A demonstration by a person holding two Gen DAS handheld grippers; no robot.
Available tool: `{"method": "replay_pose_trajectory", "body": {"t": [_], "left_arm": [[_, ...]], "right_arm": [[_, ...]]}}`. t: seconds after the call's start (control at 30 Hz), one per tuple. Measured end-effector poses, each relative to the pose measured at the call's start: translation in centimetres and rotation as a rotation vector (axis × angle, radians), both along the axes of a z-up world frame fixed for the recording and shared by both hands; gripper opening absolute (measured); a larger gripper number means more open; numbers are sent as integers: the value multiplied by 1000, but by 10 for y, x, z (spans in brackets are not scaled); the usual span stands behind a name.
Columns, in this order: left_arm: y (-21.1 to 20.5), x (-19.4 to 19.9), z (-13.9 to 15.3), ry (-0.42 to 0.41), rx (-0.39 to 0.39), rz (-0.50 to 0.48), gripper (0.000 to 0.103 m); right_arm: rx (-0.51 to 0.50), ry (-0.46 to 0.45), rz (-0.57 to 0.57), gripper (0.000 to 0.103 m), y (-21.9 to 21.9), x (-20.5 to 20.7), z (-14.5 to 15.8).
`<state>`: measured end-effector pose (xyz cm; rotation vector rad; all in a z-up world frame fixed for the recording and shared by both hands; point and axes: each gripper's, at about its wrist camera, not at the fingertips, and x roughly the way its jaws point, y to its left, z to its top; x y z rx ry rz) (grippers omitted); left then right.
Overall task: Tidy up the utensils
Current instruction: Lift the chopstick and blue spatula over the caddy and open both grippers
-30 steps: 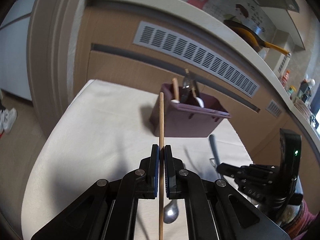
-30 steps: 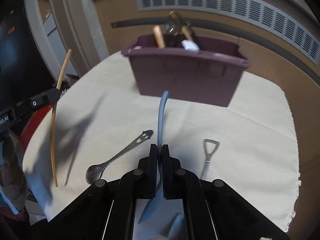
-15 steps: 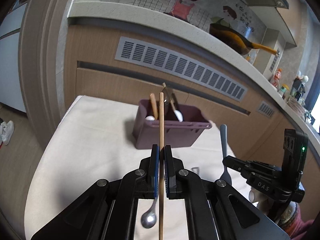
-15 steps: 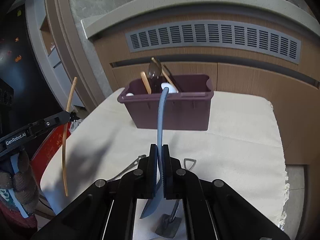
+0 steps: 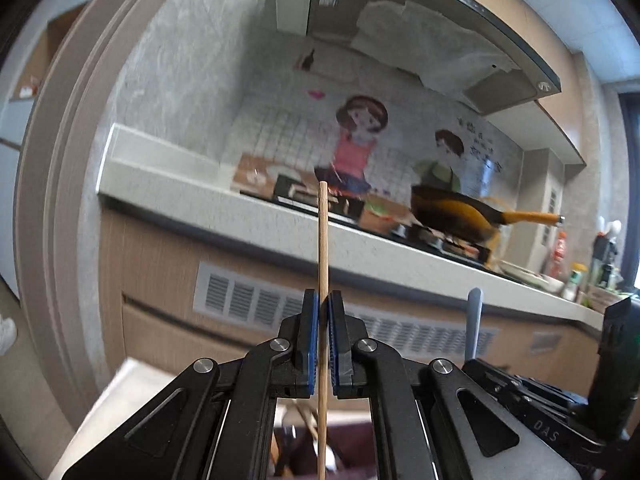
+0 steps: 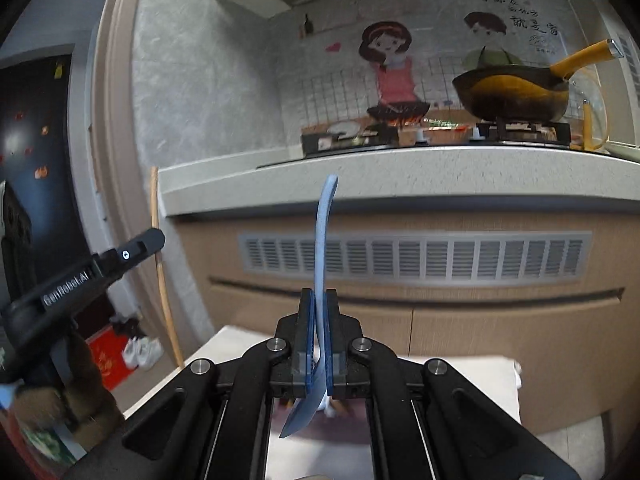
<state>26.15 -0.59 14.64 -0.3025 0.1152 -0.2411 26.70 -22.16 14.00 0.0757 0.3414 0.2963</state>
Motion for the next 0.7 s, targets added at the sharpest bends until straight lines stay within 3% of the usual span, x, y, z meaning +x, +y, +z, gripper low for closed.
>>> {"method": "replay_pose_trajectory", "body": {"t": [0.1, 0.43, 0.57, 0.7], "left_arm": [[-8, 23, -12, -13, 4, 23, 5], [-24, 63, -67, 87, 32, 9, 5], [-18, 60, -92, 198, 41, -74, 9], [1, 42, -105, 289, 28, -84, 34]], "right_arm": [[-5, 11, 1, 4, -4, 21, -13], [-82, 22, -10, 4, 5, 57, -71], [-101, 193, 38, 6, 1, 59, -99], [-159, 227, 3, 6, -6, 33, -107]]}}
